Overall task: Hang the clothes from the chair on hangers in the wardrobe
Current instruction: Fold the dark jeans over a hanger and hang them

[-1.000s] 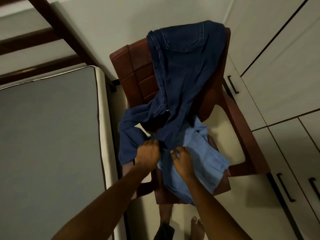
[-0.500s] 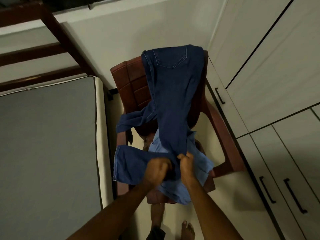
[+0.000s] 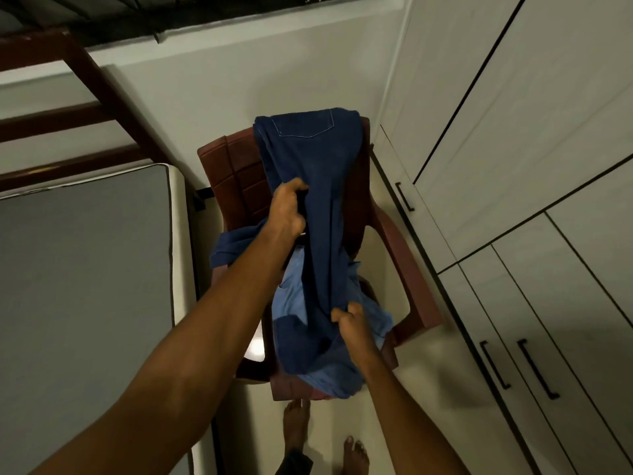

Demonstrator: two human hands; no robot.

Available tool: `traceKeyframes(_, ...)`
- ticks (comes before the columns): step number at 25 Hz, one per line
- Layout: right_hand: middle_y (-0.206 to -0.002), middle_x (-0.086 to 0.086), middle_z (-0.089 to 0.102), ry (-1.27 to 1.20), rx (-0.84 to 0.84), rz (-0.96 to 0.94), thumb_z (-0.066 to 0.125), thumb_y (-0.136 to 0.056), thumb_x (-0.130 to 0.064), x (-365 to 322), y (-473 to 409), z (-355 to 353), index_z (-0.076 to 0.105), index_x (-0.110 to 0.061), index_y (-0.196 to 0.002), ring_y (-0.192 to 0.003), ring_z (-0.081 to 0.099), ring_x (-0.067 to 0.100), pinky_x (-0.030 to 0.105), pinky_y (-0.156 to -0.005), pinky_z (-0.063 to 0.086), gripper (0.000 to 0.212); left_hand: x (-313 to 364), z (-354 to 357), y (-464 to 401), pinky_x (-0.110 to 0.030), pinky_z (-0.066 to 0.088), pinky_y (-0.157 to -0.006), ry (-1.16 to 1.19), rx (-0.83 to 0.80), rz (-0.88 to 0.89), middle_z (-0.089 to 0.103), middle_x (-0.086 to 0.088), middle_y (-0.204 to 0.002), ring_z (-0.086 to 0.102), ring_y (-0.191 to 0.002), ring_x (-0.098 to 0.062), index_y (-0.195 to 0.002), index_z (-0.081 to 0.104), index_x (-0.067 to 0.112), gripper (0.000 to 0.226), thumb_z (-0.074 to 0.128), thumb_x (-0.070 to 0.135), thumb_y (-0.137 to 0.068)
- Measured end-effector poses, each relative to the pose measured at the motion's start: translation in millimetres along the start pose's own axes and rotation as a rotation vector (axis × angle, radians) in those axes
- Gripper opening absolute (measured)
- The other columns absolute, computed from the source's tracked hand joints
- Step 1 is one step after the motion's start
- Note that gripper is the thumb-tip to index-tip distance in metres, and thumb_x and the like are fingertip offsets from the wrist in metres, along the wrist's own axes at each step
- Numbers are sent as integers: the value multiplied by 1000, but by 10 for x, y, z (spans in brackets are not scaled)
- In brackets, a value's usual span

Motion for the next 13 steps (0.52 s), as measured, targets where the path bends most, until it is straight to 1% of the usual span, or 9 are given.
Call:
traceKeyframes(1, -58, -3, 51, -58, -42, -27, 54, -88, 1, -173, 74, 49, 51, -26, -59, -58, 48, 13, 34, -60, 37, 40, 118, 64, 103, -48, 56, -93, 27, -32, 12, 70, -16, -102, 66, -94, -33, -106, 70, 3, 27, 61, 4, -80)
traceKeyframes(2, -69, -4, 65, -164, -59, -34, 52, -95, -4, -397, 148, 100, 64, -25, -72, -67, 60, 13, 30, -66, 46, 34, 225, 96, 178, -50, 53, -98, 27, -67, 18, 69, -15, -98, 64, -92, -33, -104, 69, 2, 28, 65, 6, -76)
traceKeyframes(4, -95, -1, 76, -406, -92, -40, 40, -108, -28, -833, 154, 180, 70, -19, -105, -89, 69, 14, 29, -81, 53, 32, 430, 197, 403, -52, 50, -100, -58, -157, 32, 65, -14, -91, 61, -89, -32, -98, 67, 1, 38, 71, 8, -60)
traceKeyframes(6, -117, 12, 72, -597, -123, -63, 40, -104, -54, -1247, 74, 261, 66, -9, -128, -109, 67, 27, 37, -92, 52, 57, 497, 312, 685, -47, 52, -89, -152, -254, 7, 63, -15, -89, 62, -85, -30, -104, 64, 0, 45, 68, 4, -60)
traceKeyframes(8, -131, 19, 65, -699, -156, -89, 52, -92, -71, -1660, -24, 335, 60, -6, -138, -121, 62, 36, 45, -99, 50, 80, 348, 322, 957, -45, 54, -84, -179, -357, -93, 63, -18, -94, 63, -87, -31, -109, 61, -3, 42, 62, 0, -68)
traceKeyframes(10, -136, 21, 62, -705, -213, -98, 59, -88, -70, -2013, -47, 446, 60, -5, -138, -126, 59, 38, 49, -107, 47, 81, 136, 169, 1203, -42, 56, -81, -264, -365, -198, 64, -18, -91, 65, -86, -30, -95, 66, -3, 27, 58, -9, -69)
traceKeyframes(11, -134, 21, 64, -646, -234, -79, 58, -93, -64, -2136, -34, 512, 63, -6, -134, -124, 61, 37, 48, -107, 48, 71, 48, 79, 1368, -37, 58, -74, -359, -339, -248, 67, -15, -84, 67, -81, -26, -82, 70, 0, 25, 52, -15, -74)
traceKeyframes(12, -128, 20, 67, -564, -233, -58, 55, -99, -53, -2180, -37, 566, 66, -5, -128, -120, 63, 34, 46, -105, 50, 57, -60, -65, 1455, -30, 59, -66, -489, -327, -275, 69, -9, -75, 67, -75, -20, -70, 72, 6, 40, 45, -22, -80)
traceKeyframes(13, -125, 19, 68, -492, -230, -40, 53, -103, -43, -2185, -30, 611, 66, -3, -125, -118, 64, 32, 45, -105, 50, 47, -155, -204, 1551, -24, 58, -63, -627, -337, -285, 70, -2, -70, 67, -72, -15, -68, 72, 12, 49, 45, -25, -85)
Point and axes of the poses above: each hand's wrist, its own y-axis away from the middle knuckle, its own z-axis out of the palm, x = y × z, the point moved 9 cm from there along -y, towards the middle knuckle
